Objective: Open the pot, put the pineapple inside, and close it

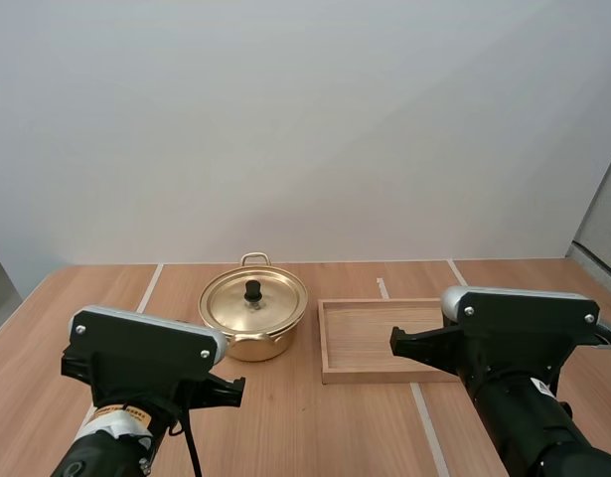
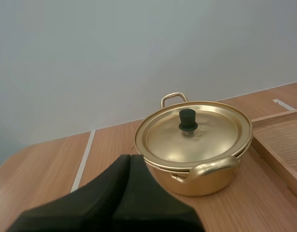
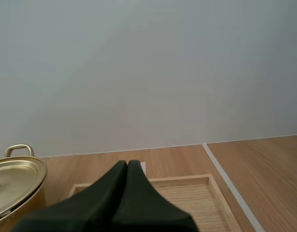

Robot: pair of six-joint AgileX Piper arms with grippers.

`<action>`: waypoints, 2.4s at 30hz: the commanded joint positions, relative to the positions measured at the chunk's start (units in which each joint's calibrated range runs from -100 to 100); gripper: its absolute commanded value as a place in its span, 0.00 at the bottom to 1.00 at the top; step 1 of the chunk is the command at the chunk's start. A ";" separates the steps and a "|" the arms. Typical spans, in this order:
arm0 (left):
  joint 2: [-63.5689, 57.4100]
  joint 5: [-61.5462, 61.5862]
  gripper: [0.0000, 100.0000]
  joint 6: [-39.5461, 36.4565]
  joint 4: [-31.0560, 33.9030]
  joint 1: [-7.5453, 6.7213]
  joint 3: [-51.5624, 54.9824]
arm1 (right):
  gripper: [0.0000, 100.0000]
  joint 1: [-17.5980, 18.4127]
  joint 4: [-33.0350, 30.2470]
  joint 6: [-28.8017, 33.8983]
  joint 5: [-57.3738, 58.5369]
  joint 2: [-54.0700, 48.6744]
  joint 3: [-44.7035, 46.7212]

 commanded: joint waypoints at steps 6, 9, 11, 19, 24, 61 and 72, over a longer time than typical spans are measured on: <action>-0.38 1.29 0.00 -0.46 0.33 0.08 0.15 | 0.00 -0.13 0.04 0.10 0.72 -2.56 0.00; -0.38 1.29 0.00 -0.46 0.33 0.08 0.15 | 0.00 -0.13 0.04 0.10 0.72 -2.70 0.00; -0.38 1.29 0.00 -0.46 0.33 0.08 0.15 | 0.00 -0.13 0.04 0.10 0.72 -2.70 0.00; -0.38 1.29 0.00 -0.46 0.33 0.08 0.15 | 0.00 -0.13 0.30 0.10 -13.70 -6.05 0.00; -0.38 1.29 0.00 -0.46 0.33 0.08 0.15 | 0.00 -0.13 0.15 -0.68 -11.08 -6.05 0.00; -0.38 1.29 0.00 -0.46 0.33 0.08 0.15 | 0.00 -0.13 -78.20 66.87 31.59 -6.05 0.00; -0.38 1.29 0.00 -0.46 0.33 0.08 0.15 | 0.00 -0.13 -83.90 78.75 31.59 -6.05 0.00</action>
